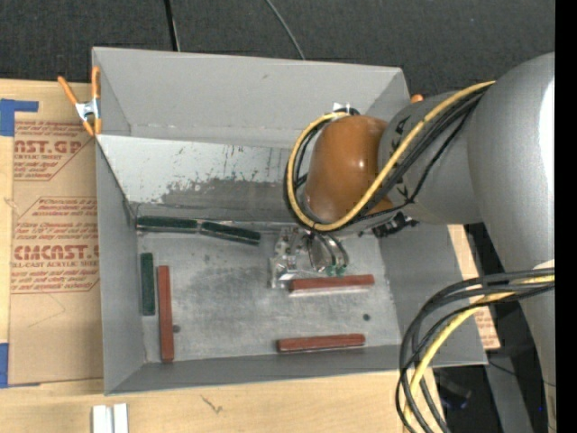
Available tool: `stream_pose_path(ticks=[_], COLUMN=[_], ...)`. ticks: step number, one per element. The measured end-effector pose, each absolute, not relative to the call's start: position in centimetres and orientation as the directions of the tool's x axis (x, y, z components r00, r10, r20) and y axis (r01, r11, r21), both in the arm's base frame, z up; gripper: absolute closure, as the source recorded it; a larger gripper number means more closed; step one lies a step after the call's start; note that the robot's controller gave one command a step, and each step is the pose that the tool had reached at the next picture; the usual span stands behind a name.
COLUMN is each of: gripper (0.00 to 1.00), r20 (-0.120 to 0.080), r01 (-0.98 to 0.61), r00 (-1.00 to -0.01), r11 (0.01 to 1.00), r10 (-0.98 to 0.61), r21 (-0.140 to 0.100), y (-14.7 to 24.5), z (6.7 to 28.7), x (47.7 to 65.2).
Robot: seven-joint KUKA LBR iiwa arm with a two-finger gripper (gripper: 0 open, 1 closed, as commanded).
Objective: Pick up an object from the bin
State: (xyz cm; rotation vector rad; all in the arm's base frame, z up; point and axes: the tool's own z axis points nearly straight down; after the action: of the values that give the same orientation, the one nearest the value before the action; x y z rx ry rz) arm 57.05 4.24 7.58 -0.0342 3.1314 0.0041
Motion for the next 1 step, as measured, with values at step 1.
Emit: stream_pose_path(ticks=[1], gripper=[1.0], r20=[-0.01], r01=[-0.022], r00=[-1.0], r11=[1.0], r10=[-0.022], r21=[0.003], y=[4.24], z=[7.57], x=[57.05])
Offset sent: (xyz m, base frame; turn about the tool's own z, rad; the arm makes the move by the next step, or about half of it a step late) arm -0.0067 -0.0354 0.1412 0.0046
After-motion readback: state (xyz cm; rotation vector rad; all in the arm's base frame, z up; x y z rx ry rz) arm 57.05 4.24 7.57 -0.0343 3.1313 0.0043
